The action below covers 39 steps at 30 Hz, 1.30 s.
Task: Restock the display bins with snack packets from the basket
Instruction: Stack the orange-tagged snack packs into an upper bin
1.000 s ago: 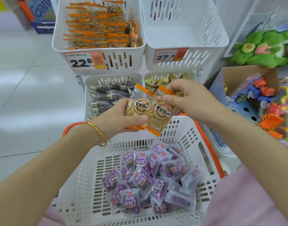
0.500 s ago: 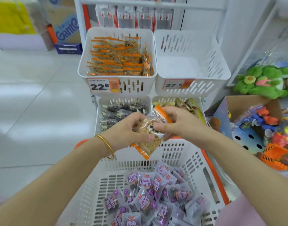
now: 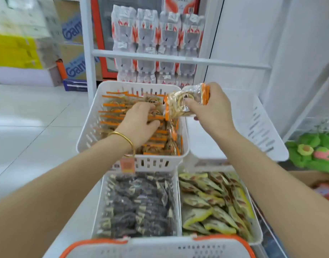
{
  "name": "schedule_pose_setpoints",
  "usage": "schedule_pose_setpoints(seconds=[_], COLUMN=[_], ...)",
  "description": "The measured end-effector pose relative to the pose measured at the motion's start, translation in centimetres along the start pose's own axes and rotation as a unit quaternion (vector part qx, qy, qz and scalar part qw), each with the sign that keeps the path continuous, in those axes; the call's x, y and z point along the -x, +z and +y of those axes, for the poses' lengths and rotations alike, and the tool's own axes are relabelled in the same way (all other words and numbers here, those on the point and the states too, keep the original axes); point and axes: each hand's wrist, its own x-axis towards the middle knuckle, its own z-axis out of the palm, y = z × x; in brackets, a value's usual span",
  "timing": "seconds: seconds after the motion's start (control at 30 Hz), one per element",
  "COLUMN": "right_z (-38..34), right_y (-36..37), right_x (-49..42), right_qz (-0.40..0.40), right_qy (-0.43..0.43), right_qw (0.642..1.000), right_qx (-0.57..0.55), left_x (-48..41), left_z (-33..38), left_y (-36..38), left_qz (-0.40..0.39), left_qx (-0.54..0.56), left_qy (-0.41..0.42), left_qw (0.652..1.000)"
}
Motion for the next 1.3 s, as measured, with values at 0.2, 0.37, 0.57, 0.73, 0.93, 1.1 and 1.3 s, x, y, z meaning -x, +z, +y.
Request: schedule_pose_setpoints(seconds=[0.2, 0.37, 0.57, 0.73, 0.93, 1.1, 1.3], right_z=[1.4, 3.1, 3.9, 3.2, 2.1, 2.2, 4.9], right_y=[5.9, 8.0, 8.4, 10.3, 11.5, 7.5, 7.6], right_x=[-6.8, -8.3, -7.2, -8.6, -9.6, -8.2, -6.5], right_qz=[0.08, 0.102, 0.094, 0.074, -0.044, 0.008, -0.157], right_qy=[-0.066, -0.097, -0.134, -0.087, -0.06, -0.063, -0.182], right_qw=[0.987, 0.955, 0.941, 0.903, 0.893, 0.937, 0.884], right_qx=[0.124, 0.261, 0.297, 0.415, 0.444, 0.342, 0.4], left_x=[-7.3, -9.2, -8.8, -8.0, -7.8, -8.1, -8.6], left_z=[-2.9, -4.2, -5.0, -5.0, -4.6, -4.4, -3.7], left_y=[3.1, 4.1, 3.8, 3.7, 3.6, 3.7, 4.1], left_qz=[-0.018, -0.048, -0.018, -0.018, -0.013, -0.012, -0.011], left_qx=[-0.203, -0.279, -0.277, -0.25, -0.211, -0.217, -0.243], left_qy=[0.05, 0.056, 0.028, 0.05, 0.077, 0.065, 0.057], left_qw=[0.978, 0.957, 0.96, 0.967, 0.974, 0.974, 0.968])
